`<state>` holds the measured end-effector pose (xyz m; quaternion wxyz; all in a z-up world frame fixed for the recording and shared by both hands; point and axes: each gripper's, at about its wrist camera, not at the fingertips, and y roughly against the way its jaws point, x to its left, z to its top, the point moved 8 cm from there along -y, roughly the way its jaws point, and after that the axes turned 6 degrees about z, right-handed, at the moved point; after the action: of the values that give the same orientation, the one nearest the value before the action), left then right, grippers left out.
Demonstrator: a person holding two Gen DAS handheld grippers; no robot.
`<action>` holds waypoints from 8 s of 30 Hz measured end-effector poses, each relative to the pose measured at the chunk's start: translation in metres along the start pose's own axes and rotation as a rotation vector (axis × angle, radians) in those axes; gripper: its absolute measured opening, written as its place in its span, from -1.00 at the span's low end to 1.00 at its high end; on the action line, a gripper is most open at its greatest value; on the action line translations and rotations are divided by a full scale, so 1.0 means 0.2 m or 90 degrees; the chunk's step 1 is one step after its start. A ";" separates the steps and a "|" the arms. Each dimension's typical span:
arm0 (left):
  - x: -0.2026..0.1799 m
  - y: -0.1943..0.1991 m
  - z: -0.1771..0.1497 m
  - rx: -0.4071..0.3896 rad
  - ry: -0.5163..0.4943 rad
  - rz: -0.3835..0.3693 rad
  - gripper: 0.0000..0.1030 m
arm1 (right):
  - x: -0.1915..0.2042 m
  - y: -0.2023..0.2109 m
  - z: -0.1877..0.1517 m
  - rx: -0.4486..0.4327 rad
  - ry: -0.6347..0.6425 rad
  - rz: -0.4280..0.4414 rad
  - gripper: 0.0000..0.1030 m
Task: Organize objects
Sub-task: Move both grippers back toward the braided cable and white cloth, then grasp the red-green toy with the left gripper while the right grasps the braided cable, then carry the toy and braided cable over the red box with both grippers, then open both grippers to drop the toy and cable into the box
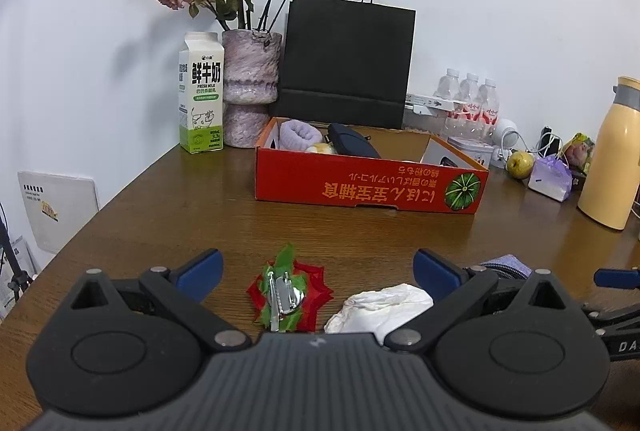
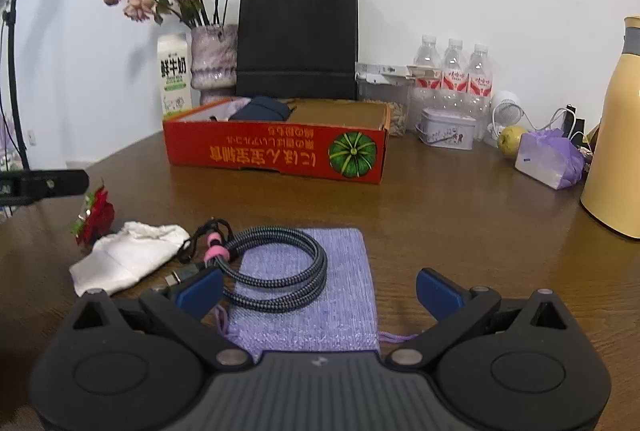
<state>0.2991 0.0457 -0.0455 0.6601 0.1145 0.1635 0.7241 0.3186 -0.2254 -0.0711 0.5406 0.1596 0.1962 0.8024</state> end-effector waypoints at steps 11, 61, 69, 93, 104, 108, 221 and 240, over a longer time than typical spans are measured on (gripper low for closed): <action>0.01 -0.05 -0.04 0.039 -0.006 0.010 1.00 | 0.08 -0.10 0.00 0.042 0.005 0.036 1.00; 0.09 -0.22 -0.09 0.111 0.047 0.039 1.00 | 0.12 -0.35 0.07 0.096 -0.042 0.068 0.96; 0.08 -0.25 -0.08 0.107 0.040 0.049 1.00 | 0.13 -0.31 0.10 0.065 -0.034 0.070 0.72; 0.02 -0.15 -0.04 0.049 0.043 0.021 -0.34 | 0.12 -0.17 0.17 -0.033 -0.009 0.042 0.72; -0.02 -0.05 -0.04 -0.002 0.017 0.039 -0.35 | 0.13 -0.11 0.20 -0.066 -0.008 0.050 0.72; -0.04 -0.03 -0.03 -0.019 0.005 0.050 -0.35 | 0.14 -0.08 0.21 -0.080 -0.005 0.052 0.72; -0.30 -1.19 0.84 -0.036 0.033 0.017 -0.34 | -0.12 -1.11 1.09 -0.077 -0.004 -0.010 0.73; -0.24 -1.25 0.85 -0.040 0.045 0.068 1.00 | -0.18 -1.19 1.06 -0.054 -0.029 -0.010 1.00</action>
<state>0.5989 0.0316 0.0172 0.6178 0.0768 0.1576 0.7665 0.6231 -0.1490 -0.0030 0.5575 0.1532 0.1513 0.8017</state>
